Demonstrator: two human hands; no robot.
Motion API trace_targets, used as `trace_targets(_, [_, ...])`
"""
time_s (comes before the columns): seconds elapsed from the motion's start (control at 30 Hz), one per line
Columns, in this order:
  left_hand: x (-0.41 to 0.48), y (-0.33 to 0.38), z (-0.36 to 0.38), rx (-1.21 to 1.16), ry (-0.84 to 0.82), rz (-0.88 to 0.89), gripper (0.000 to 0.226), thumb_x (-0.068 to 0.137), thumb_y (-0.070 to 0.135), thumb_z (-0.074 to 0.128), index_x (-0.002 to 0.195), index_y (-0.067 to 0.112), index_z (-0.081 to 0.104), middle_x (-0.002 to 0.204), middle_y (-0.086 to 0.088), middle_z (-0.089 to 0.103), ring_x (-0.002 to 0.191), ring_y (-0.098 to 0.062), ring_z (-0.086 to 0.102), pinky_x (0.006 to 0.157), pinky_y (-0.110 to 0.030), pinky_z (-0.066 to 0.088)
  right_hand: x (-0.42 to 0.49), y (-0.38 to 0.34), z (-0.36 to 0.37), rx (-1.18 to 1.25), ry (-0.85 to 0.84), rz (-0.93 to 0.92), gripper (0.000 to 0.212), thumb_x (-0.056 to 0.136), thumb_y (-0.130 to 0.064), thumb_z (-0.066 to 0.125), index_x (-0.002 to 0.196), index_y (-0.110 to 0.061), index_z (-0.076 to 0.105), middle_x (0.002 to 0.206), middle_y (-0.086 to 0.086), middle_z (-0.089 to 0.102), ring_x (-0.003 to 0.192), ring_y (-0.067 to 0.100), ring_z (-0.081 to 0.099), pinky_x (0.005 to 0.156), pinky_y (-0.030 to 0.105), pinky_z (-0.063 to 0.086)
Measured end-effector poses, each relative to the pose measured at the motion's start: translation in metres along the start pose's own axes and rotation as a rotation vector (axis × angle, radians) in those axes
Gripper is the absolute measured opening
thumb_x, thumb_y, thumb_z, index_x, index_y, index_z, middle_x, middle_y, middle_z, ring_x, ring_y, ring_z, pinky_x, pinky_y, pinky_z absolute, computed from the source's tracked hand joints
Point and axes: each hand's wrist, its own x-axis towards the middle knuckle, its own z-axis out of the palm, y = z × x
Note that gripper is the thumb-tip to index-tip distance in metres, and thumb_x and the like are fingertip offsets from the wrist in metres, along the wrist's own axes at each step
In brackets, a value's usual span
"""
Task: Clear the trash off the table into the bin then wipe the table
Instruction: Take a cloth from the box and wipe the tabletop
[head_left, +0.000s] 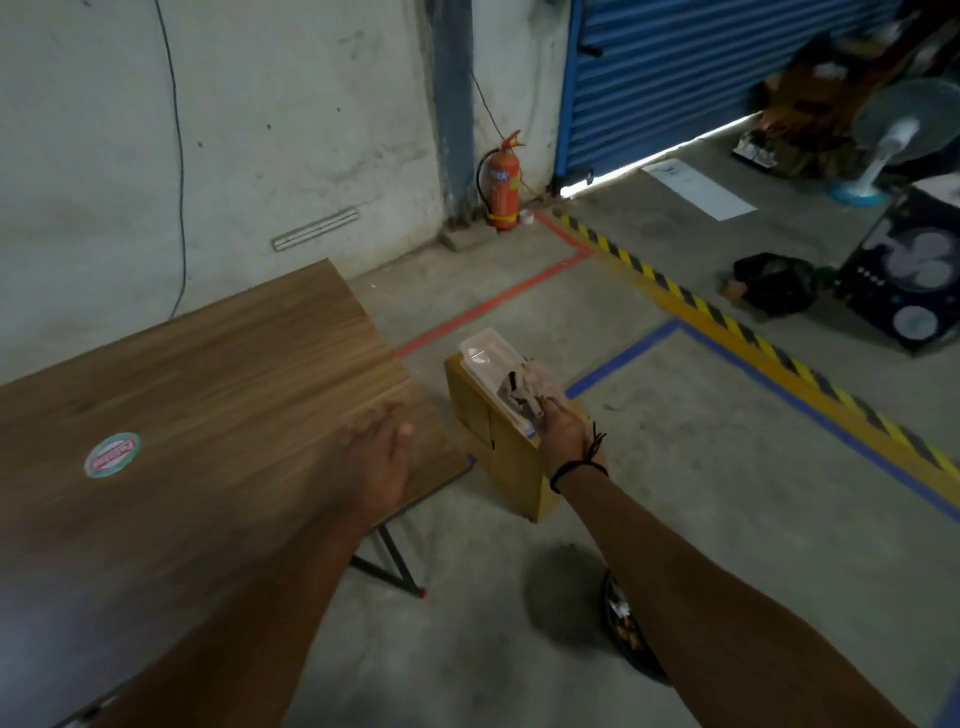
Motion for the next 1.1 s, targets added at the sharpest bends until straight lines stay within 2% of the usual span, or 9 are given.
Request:
trace_targets(0.2, [0.078,0.029,0.029,0.028,-0.211,0.151,0.064,0.098,0.051,0.015,0.151,0.018,0.027,0.160,-0.004,0.022,0.150,-0.022,0.009,0.121,-0.041,0.003,0.066,0.019,0.024,-0.043,-0.007,-0.019,0.036,0.096,-0.016,0.045,0.129,-0.027,0.054,0.132,0.005,0.059,0.118,0.031,0.057,0.098,0.048,0.048])
trace_targets(0.3, [0.118,0.006,0.044,0.240,-0.272,0.282,0.086,0.084,0.063,0.000,0.150,0.018,0.030,0.160,-0.005,0.021,0.150,-0.023,0.009,0.119,-0.044,0.000,0.089,0.027,0.036,-0.022,-0.059,-0.006,0.043,0.095,-0.007,0.045,0.135,-0.023,0.052,0.135,0.009,0.056,0.121,0.033,0.054,0.102,0.050,0.045])
trace_targets(0.4, [0.167,-0.008,0.056,0.404,-0.342,0.376,0.093,0.076,0.064,-0.008,0.149,0.022,0.032,0.161,-0.003,0.021,0.150,-0.019,0.009,0.119,-0.042,-0.001,0.107,0.027,0.038,-0.134,-0.009,-0.029,0.045,0.095,-0.011,0.042,0.135,-0.029,0.050,0.134,0.004,0.058,0.118,0.031,0.057,0.099,0.051,0.047])
trace_targets(0.47, [0.204,-0.018,0.065,0.443,-0.347,0.392,0.094,0.076,0.064,-0.010,0.149,0.022,0.033,0.161,-0.003,0.022,0.150,-0.019,0.010,0.119,-0.041,0.000,0.127,0.027,0.043,-0.185,-0.036,-0.057,0.049,0.091,-0.002,0.046,0.136,-0.021,0.051,0.131,0.012,0.058,0.116,0.034,0.057,0.097,0.050,0.047])
trace_targets(0.53, [0.231,-0.032,0.071,0.455,-0.381,0.395,0.094,0.077,0.065,-0.009,0.149,0.021,0.033,0.160,-0.004,0.024,0.150,-0.019,0.011,0.119,-0.042,0.000,0.152,0.026,0.056,-0.171,-0.099,-0.033,0.048,0.090,-0.001,0.046,0.136,-0.016,0.051,0.132,0.017,0.057,0.119,0.037,0.054,0.100,0.050,0.044])
trace_targets(0.63, [0.261,-0.057,0.080,0.462,-0.404,0.378,0.090,0.081,0.067,-0.005,0.150,0.021,0.031,0.161,-0.004,0.021,0.150,-0.019,0.009,0.119,-0.041,-0.002,0.178,0.023,0.083,-0.225,-0.105,0.035,0.052,0.094,-0.025,0.023,0.142,-0.031,0.041,0.142,0.004,0.052,0.127,0.029,0.051,0.105,0.046,0.043])
trace_targets(0.77, [0.279,-0.079,0.097,0.449,-0.422,0.264,0.088,0.082,0.072,0.001,0.151,0.023,0.027,0.160,-0.002,0.023,0.149,-0.019,0.013,0.120,-0.043,0.005,0.204,0.020,0.110,-0.336,-0.201,0.098,0.048,0.097,-0.025,0.021,0.141,-0.039,0.035,0.140,0.009,0.050,0.125,0.034,0.049,0.103,0.052,0.042])
trace_targets(0.9, [0.278,-0.087,0.107,0.402,-0.344,0.226,0.090,0.080,0.076,0.009,0.147,0.022,0.035,0.154,-0.002,0.037,0.146,-0.020,0.024,0.119,-0.039,0.013,0.246,0.019,0.131,-0.456,-0.206,0.083,0.041,0.099,-0.023,0.023,0.136,-0.029,0.039,0.135,0.014,0.052,0.122,0.035,0.050,0.098,0.050,0.043])
trace_targets(1.1, [0.279,-0.088,0.109,0.353,-0.305,0.218,0.086,0.083,0.074,0.013,0.149,0.023,0.032,0.155,-0.001,0.035,0.146,-0.020,0.024,0.120,-0.036,0.016,0.302,0.040,0.182,-0.470,-0.240,0.089,0.036,0.099,-0.018,0.025,0.128,-0.020,0.046,0.130,0.013,0.057,0.119,0.036,0.053,0.091,0.050,0.045])
